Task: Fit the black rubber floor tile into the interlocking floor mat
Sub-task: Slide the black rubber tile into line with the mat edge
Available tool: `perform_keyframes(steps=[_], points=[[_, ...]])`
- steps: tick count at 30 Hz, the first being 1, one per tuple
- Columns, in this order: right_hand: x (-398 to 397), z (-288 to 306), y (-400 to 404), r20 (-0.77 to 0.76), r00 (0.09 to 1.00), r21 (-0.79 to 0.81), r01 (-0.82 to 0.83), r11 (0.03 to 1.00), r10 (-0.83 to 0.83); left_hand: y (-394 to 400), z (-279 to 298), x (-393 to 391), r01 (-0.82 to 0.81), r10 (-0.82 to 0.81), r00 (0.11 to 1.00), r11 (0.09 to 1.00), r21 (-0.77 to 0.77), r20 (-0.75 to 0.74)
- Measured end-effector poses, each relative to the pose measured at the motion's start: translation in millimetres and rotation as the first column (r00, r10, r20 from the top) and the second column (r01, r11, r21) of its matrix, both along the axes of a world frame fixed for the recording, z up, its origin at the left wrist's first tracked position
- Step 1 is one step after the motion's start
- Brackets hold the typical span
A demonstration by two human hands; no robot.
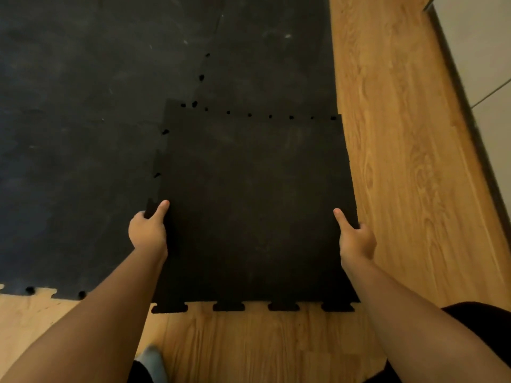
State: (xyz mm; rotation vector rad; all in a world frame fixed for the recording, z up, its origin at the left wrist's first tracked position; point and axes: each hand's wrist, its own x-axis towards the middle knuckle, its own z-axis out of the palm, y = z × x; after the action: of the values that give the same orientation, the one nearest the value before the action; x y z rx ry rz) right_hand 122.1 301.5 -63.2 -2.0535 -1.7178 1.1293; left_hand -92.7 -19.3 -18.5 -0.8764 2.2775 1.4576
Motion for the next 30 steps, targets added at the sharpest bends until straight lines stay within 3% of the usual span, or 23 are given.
perform_keyframes(steps=[8, 12, 16, 22, 30], points=[[17, -21, -3, 0.047, 0.998, -0.122, 0.051, 0.991, -0.046, 14, -24, -13, 0.126, -0.124, 0.968, 0.992, 0.006, 0.22], [20, -25, -4, 0.09, 0.995, -0.184, 0.067, 0.981, -0.051, 13, -33, -13, 0.208, -0.17, 0.947, 0.972, -0.114, 0.274], [16, -28, -8, 0.126, 0.992, -0.107, -0.004, 0.994, 0.017, 10, -34, -13, 0.358, -0.286, 0.921, 0.889, -0.287, 0.264], [18, -34, -12, 0.227, 0.962, -0.043, -0.142, 0.989, 0.149, 9, -32, -10, 0.407, -0.323, 0.907, 0.838, -0.365, 0.269], [23, -40, -15, 0.178, 0.962, 0.014, -0.211, 0.977, 0.205, -3, -46, -9, 0.476, -0.364, 0.876, 0.756, -0.449, 0.316]])
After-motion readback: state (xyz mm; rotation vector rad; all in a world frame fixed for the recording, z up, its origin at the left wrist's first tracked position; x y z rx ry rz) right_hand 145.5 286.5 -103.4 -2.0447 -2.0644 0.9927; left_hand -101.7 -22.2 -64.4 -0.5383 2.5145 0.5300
